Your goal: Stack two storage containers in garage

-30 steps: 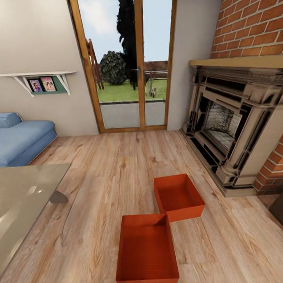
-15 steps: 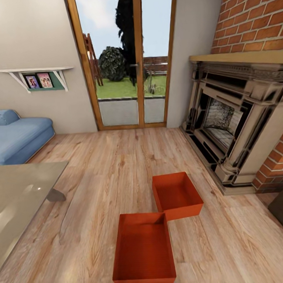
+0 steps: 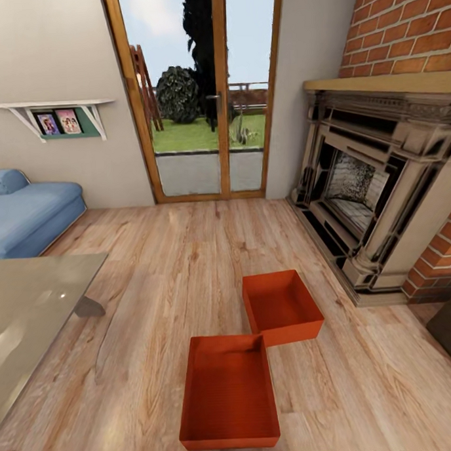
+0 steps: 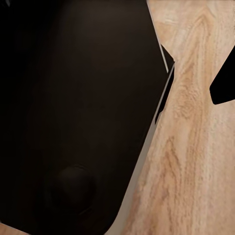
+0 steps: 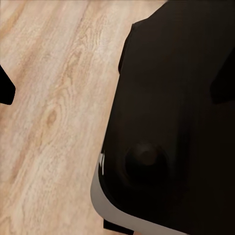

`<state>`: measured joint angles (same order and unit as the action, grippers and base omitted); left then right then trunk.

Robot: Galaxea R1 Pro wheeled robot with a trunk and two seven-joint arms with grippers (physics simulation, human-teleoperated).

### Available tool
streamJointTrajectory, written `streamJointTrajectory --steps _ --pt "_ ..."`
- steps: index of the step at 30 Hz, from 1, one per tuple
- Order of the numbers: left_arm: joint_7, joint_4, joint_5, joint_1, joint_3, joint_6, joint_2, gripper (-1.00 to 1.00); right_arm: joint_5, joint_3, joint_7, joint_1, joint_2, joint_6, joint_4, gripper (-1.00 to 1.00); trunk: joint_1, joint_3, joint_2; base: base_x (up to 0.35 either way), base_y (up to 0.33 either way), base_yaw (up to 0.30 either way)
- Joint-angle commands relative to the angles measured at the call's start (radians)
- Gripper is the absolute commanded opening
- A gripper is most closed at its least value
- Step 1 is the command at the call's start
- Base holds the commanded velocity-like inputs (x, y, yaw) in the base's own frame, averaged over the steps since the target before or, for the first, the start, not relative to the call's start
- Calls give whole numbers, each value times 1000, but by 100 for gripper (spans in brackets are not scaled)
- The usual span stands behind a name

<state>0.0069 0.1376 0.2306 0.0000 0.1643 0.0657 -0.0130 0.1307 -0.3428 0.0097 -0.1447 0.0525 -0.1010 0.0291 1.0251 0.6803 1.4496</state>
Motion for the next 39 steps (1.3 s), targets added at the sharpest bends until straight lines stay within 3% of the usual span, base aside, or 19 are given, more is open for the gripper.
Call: streamJointTrajectory --steps 1,39 --pt "1 0 7 0 0 2 0 100 10 -9 1 -1 0 -6 3 100 0 2 0 0 0 0" --pt "1 0 7 0 0 2 -1 100 11 -9 1 -1 0 -8 3 100 0 63 0 0 0 0"
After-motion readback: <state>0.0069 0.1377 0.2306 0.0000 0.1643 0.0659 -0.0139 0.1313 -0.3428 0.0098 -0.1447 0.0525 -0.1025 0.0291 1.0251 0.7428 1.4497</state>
